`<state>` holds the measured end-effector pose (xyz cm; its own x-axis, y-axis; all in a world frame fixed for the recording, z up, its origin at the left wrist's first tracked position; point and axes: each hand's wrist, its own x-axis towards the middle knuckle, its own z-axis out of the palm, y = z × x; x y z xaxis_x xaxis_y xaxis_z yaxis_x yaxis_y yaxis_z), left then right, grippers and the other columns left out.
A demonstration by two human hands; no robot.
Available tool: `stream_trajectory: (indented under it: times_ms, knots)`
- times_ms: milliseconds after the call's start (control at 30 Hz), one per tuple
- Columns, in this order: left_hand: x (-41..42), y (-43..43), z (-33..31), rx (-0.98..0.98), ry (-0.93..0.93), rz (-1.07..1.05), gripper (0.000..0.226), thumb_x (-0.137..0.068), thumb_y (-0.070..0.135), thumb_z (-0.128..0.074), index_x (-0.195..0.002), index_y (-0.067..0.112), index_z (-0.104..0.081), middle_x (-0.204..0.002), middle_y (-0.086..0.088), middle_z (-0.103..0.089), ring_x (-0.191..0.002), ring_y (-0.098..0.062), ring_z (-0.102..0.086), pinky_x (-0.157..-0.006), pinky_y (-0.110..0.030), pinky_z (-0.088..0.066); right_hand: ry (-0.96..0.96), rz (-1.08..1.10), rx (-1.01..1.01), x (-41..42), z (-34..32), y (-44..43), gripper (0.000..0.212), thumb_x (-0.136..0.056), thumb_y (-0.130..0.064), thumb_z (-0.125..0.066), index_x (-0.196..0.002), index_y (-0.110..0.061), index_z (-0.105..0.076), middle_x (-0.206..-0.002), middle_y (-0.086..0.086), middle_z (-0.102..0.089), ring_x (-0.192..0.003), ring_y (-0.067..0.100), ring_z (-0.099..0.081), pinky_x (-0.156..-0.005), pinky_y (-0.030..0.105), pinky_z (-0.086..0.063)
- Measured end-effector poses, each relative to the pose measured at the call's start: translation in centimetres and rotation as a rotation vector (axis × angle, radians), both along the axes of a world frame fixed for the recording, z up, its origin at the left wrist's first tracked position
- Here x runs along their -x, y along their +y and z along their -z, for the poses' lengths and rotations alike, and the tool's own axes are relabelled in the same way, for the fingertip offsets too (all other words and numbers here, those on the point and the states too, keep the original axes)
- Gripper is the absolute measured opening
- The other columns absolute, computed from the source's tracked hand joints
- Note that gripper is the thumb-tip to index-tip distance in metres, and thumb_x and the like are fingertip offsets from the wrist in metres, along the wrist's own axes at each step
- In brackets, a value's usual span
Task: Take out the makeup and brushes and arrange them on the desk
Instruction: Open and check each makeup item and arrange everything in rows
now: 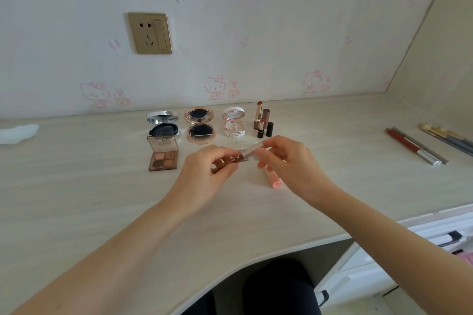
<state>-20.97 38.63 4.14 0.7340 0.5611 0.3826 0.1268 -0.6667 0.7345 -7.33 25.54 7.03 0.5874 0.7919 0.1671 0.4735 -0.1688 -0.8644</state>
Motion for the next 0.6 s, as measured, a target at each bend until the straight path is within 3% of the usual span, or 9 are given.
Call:
stream_trajectory:
  times_ms: [100, 200, 267, 367, 433, 600]
  knots:
    - [0.8, 0.2, 0.6, -0.195, 0.02, 0.051, 0.025, -0.088, 0.016, -0.067, -0.111, 0.024, -0.07, -0.091, 0.011, -0.062, -0.085, -0.005, -0.058, -0.076, -0.019, -0.046, -0.059, -0.073, 0.056, 0.2, 0.5, 0.4, 0.018, -0.091, -0.039, -0.055, -0.083, -0.026, -0.066, -0.069, -0.006, -0.069, -0.058, 0.016, -0.052, -0.059, 0.037, -0.049]
    - [1.8, 0.3, 1.1, -0.373, 0.058, 0.059, 0.026, -0.093, 0.024, -0.057, -0.117, 0.021, -0.066, -0.094, 0.011, -0.064, -0.091, -0.009, -0.056, -0.075, -0.031, -0.051, -0.202, -0.138, 0.109, 0.2, 1.3, 0.4, 0.016, -0.094, -0.03, -0.055, -0.087, -0.026, -0.068, -0.067, -0.006, -0.067, -0.053, 0.003, -0.045, -0.053, 0.017, -0.038]
    - [2.5, 0.4, 1.4, -0.506, 0.077, 0.063, 0.031, -0.093, 0.032, -0.048, -0.117, 0.02, -0.064, -0.094, 0.01, -0.064, -0.088, -0.009, -0.057, -0.069, -0.032, -0.052, -0.379, -0.202, 0.127, 0.3, 1.9, 0.1, 0.016, -0.094, -0.029, -0.054, -0.095, -0.022, -0.068, -0.072, -0.008, -0.066, -0.062, 0.001, -0.05, -0.059, 0.012, -0.038]
    - [3.4, 0.6, 1.8, -0.511, 0.092, 0.064, 0.023, -0.089, 0.039, -0.051, -0.1, 0.02, -0.059, -0.091, 0.01, -0.059, -0.078, -0.01, -0.06, -0.063, -0.034, -0.052, -0.664, -0.249, 0.06, 0.5, 3.5, -0.2, 0.015, -0.092, -0.025, -0.059, -0.101, -0.017, -0.069, -0.082, -0.005, -0.067, -0.08, 0.006, -0.052, -0.072, 0.016, -0.043]
    - [3.7, 0.7, 2.2, -0.514, 0.097, 0.052, 0.023, -0.087, 0.044, -0.052, -0.094, 0.022, -0.056, -0.087, 0.01, -0.057, -0.074, -0.011, -0.059, -0.059, -0.035, -0.052, -0.794, -0.216, -0.024, 0.8, 4.7, -0.2, 0.015, -0.086, -0.021, -0.065, -0.098, -0.013, -0.068, -0.082, -0.002, -0.066, -0.083, 0.02, -0.055, -0.073, 0.029, -0.05]
    - [3.8, 0.6, 2.8, -0.486, 0.069, 0.055, 0.026, -0.087, 0.045, -0.05, -0.092, 0.021, -0.058, -0.081, 0.008, -0.055, -0.069, -0.01, -0.056, -0.055, -0.034, -0.051, -0.833, -0.085, -0.123, 1.7, 5.6, 0.1, 0.017, -0.078, -0.013, -0.074, -0.086, -0.014, -0.059, -0.082, -0.004, -0.06, -0.081, 0.022, -0.049, -0.064, 0.034, -0.048]
